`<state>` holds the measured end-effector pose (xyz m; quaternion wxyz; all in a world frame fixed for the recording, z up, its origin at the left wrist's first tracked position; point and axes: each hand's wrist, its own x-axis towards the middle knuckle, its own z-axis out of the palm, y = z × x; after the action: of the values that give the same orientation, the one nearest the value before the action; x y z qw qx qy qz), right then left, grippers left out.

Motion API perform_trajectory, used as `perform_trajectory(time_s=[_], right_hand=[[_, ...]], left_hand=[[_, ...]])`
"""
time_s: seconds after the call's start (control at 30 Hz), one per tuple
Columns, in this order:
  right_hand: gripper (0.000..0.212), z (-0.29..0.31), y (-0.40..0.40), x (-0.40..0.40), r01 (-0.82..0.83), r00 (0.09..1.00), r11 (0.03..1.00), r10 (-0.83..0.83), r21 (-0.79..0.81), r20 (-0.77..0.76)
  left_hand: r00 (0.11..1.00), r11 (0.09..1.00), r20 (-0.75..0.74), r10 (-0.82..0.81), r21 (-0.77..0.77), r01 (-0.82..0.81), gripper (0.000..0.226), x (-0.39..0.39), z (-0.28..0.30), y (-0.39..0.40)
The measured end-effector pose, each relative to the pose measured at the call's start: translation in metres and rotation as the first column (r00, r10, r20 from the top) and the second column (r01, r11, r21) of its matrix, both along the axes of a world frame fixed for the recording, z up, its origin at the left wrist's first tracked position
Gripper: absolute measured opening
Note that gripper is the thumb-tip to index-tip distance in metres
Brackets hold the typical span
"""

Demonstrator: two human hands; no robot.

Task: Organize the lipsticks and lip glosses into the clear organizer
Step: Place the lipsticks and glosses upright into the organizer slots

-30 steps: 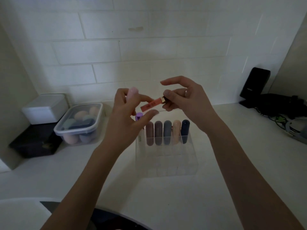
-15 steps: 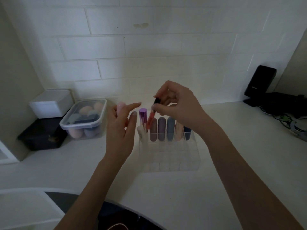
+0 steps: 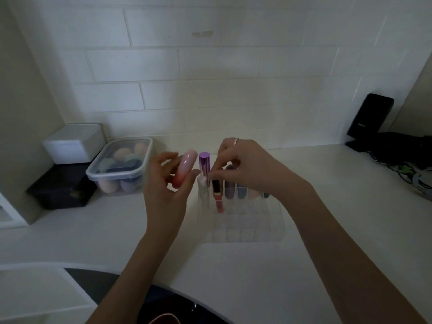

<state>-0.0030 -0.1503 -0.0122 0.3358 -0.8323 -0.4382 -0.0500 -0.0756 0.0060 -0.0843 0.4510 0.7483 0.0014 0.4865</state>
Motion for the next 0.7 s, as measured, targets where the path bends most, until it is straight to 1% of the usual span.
perform_trajectory(time_s=[0.07,0.13,0.2,0.27,0.33,0.4,0.43,0.47,0.5,0.53,0.57,0.6,0.63,0.67,0.7], right_hand=[[0.024,0.006,-0.002,-0.003,-0.003,1.000,0.994,0.004,0.112,-0.011],[0.031,0.011,-0.003,-0.007,-0.022,0.996,0.982,0.038,0.188,-0.082],[0.025,0.012,0.000,-0.010,-0.028,0.994,0.985,0.046,0.170,-0.100],[0.019,0.011,0.001,-0.010,-0.022,0.996,0.986,0.036,0.167,-0.082],[0.020,0.012,-0.003,-0.007,-0.001,0.997,0.974,0.018,0.228,-0.074],[0.023,0.014,-0.011,-0.001,0.067,0.994,0.939,-0.035,0.337,-0.100],[0.023,0.015,-0.016,0.002,0.117,0.990,0.910,-0.073,0.399,-0.123],[0.023,0.015,-0.022,0.007,0.163,0.983,0.875,-0.107,0.455,-0.147],[0.022,0.016,-0.029,0.011,0.201,0.977,0.839,-0.132,0.505,-0.170],[0.020,0.015,-0.036,0.016,0.231,0.970,0.807,-0.150,0.544,-0.189],[0.020,0.014,-0.044,0.020,0.256,0.965,0.780,-0.168,0.571,-0.204],[0.019,0.012,-0.051,0.025,0.280,0.959,0.759,-0.186,0.588,-0.216],[0.019,0.009,-0.057,0.030,0.305,0.951,0.743,-0.205,0.596,-0.232],[0.019,0.003,-0.062,0.035,0.336,0.941,0.734,-0.227,0.590,-0.253],[0.021,-0.003,-0.066,0.041,0.373,0.926,0.734,-0.257,0.568,-0.276]], left_hand=[[1.000,1.000,0.027,-0.011,0.030,0.010,0.038,-0.003,0.004,-0.001],[0.998,0.997,0.049,-0.026,0.073,0.022,0.033,-0.005,0.007,-0.005],[0.997,0.994,0.058,-0.060,0.093,0.054,0.030,-0.004,0.009,-0.010],[0.994,0.993,0.060,-0.094,0.084,0.089,0.028,-0.003,0.011,-0.014],[0.992,0.991,0.053,-0.117,0.075,0.113,0.029,-0.001,0.011,-0.016],[0.992,0.992,0.051,-0.115,0.066,0.111,0.026,0.000,0.008,-0.014],[0.992,0.993,0.055,-0.117,0.026,0.115,0.020,0.001,0.006,-0.012],[0.989,0.990,0.066,-0.130,-0.048,0.133,0.014,0.002,0.004,-0.009],[0.986,0.977,0.078,-0.148,-0.146,0.158,0.007,0.006,0.002,-0.006],[0.984,0.952,0.067,-0.166,-0.250,0.177,0.007,0.012,0.000,-0.001],[0.983,0.928,0.027,-0.180,-0.327,0.178,0.013,0.020,-0.002,0.004],[0.975,0.910,-0.053,-0.214,-0.374,0.179,0.018,0.030,-0.003,0.010],[0.949,0.902,-0.160,-0.270,-0.386,0.191,0.019,0.039,-0.003,0.016],[0.898,0.892,-0.264,-0.352,-0.385,0.237,0.017,0.048,-0.002,0.021],[0.825,0.882,-0.363,-0.432,-0.360,0.304,0.017,0.057,-0.002,0.026]])
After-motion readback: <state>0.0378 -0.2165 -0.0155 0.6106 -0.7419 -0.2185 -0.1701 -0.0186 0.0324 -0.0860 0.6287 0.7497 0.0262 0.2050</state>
